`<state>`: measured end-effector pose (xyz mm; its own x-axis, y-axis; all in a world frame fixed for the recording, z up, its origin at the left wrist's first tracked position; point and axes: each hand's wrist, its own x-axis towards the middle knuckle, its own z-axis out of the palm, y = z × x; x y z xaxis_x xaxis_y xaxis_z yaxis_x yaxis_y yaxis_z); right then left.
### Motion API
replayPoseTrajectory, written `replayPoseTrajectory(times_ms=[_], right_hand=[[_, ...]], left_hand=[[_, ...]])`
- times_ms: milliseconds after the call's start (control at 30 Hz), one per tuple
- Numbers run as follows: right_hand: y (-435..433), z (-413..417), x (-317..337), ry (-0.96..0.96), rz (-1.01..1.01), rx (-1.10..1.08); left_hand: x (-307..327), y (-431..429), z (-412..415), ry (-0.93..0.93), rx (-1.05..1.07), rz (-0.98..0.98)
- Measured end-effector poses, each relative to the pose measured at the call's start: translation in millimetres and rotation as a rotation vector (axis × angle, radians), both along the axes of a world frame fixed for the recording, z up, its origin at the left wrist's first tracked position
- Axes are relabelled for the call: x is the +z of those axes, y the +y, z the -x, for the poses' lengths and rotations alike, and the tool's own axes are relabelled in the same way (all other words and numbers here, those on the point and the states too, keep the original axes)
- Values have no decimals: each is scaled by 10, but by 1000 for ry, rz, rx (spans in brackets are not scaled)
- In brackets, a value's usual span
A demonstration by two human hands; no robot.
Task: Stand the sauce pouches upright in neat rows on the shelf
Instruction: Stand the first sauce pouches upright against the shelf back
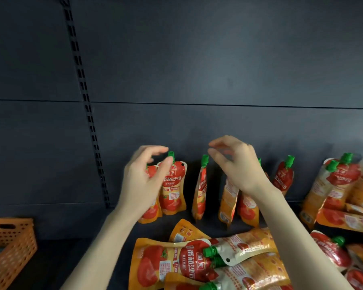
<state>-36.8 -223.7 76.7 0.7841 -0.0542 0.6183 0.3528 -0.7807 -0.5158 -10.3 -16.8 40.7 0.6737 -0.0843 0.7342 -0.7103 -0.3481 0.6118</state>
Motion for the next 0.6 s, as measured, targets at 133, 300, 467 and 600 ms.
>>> replayPoseTrajectory(times_ms=[133,300,467,600], right_hand=[[-263,137,-178,-37,-92,-67],[-442,236,-503,-13,-203,-34],[-517,177,-705,68,-236,-6],[-519,138,-791,195,-138,-50]], left_hand=[[-186,-555,32,111,-53,-3],[-577,-965,-39,247,31,65],[-728,-1133,-73,318,96,152],[-681,-1167,-24,263,123,98]])
